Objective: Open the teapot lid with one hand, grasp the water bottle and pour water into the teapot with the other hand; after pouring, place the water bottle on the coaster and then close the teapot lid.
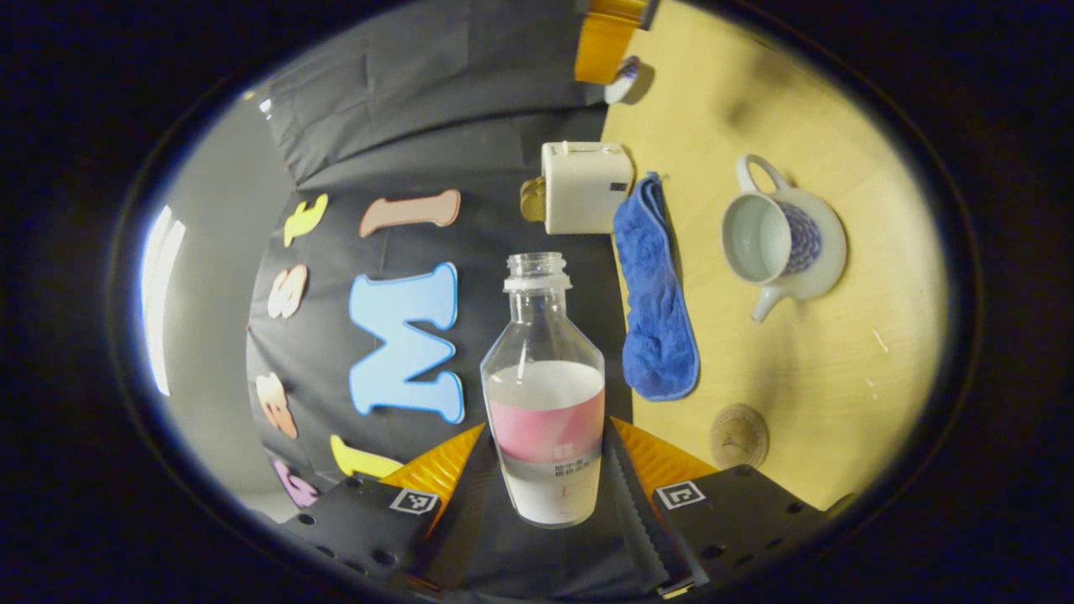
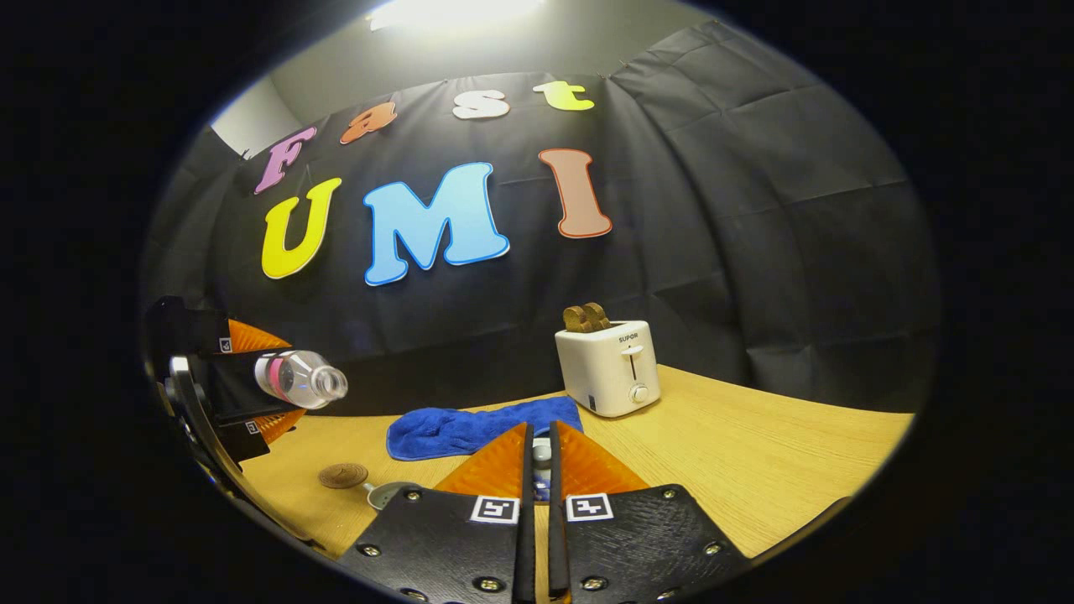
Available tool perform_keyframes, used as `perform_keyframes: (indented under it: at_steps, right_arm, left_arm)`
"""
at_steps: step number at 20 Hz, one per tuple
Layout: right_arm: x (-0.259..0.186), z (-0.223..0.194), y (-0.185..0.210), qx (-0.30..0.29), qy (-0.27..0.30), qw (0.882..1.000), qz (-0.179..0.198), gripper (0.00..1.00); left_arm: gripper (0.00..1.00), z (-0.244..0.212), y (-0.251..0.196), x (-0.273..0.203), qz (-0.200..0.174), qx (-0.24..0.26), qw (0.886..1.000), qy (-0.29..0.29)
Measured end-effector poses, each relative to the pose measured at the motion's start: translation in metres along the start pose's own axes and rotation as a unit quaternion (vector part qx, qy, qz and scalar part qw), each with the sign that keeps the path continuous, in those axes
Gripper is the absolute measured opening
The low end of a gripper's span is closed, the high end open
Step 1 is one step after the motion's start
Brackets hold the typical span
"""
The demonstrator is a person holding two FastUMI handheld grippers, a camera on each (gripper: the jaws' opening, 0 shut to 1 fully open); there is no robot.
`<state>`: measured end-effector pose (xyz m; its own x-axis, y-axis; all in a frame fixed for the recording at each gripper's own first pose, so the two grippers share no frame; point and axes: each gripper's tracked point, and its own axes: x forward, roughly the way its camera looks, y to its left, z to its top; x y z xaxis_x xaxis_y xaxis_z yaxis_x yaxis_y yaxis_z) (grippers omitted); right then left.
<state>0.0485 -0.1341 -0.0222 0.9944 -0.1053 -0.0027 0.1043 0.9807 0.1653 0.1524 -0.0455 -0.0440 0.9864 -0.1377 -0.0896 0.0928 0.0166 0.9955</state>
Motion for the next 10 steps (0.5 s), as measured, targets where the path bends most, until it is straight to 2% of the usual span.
perform_keyframes:
  at_steps: [3, 5, 7, 10]
  right_arm:
    - [0.001, -0.003, 0.001, -0.006, 0.005, 1.000, -0.002, 0.06]
    - [0.002, -0.005, 0.002, -0.010, 0.006, 1.000, -0.001, 0.06]
    - [0.003, -0.008, 0.003, -0.016, 0.009, 1.000, -0.001, 0.06]
    - [0.005, -0.011, 0.004, -0.024, 0.014, 1.000, -0.002, 0.06]
  left_arm:
    - [0.87, 0.002, -0.023, 0.005, 0.005, -0.121, 0.993, 0.014]
    - [0.87, 0.003, -0.037, 0.012, 0.004, -0.202, 0.979, 0.023]
    - [0.87, 0.008, -0.052, 0.017, -0.003, -0.295, 0.955, 0.034]
    - [0.87, 0.021, -0.064, 0.020, -0.008, -0.414, 0.909, 0.042]
